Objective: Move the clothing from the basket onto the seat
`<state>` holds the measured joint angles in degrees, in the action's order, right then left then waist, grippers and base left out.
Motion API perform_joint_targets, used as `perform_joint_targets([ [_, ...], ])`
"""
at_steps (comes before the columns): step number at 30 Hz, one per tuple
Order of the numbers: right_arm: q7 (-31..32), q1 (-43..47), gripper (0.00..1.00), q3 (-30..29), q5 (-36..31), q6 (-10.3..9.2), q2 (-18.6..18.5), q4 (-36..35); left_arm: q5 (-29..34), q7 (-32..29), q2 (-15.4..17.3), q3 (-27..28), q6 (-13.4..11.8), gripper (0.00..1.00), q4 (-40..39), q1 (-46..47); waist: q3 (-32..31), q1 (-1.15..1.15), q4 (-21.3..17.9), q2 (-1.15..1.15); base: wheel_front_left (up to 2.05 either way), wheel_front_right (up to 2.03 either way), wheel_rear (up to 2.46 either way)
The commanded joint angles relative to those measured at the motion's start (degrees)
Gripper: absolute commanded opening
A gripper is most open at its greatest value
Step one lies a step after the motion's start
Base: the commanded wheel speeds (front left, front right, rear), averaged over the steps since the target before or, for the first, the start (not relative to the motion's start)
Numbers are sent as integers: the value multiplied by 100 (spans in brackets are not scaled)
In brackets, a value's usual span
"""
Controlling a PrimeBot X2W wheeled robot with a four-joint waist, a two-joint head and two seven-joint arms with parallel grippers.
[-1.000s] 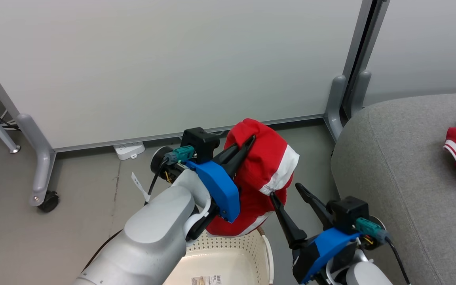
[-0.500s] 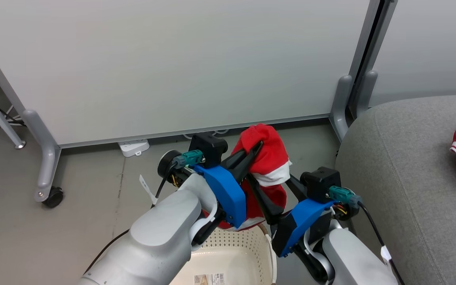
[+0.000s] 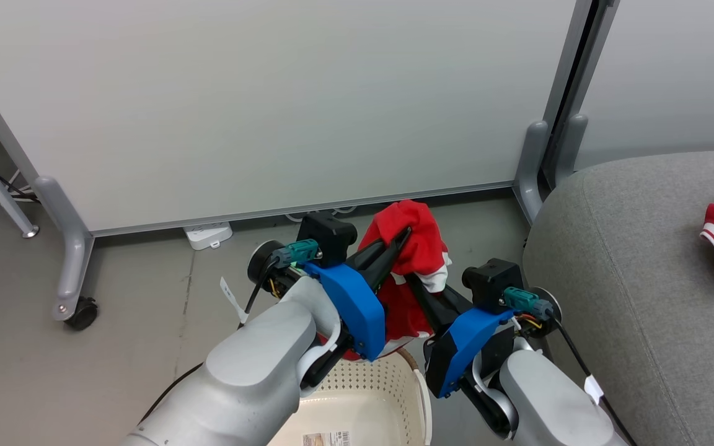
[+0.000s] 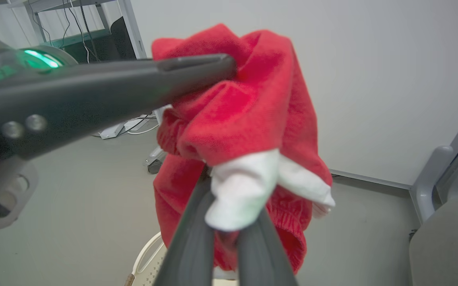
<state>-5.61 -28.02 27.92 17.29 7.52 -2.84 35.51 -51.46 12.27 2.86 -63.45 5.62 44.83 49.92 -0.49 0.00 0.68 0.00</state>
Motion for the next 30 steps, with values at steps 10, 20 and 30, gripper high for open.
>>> perform_joint_targets([
  [10, -73, -89, 0, 38, 9, -6, -7, 187, -144, 119, 8, -118, -35, 0, 6, 135, -35, 0, -57, 0, 0, 0, 0],
  [20, -78, -100, 0, 38, 23, -6, -7, 200, -234, 186, 7, -229, -53, 0, 8, 200, -13, 0, -69, 0, 0, 0, 0],
  [30, -103, -116, 0, -19, -36, -6, -7, 208, -186, 278, 8, -211, -135, 56, 15, 193, 2, 0, -66, 0, 0, 0, 0],
])
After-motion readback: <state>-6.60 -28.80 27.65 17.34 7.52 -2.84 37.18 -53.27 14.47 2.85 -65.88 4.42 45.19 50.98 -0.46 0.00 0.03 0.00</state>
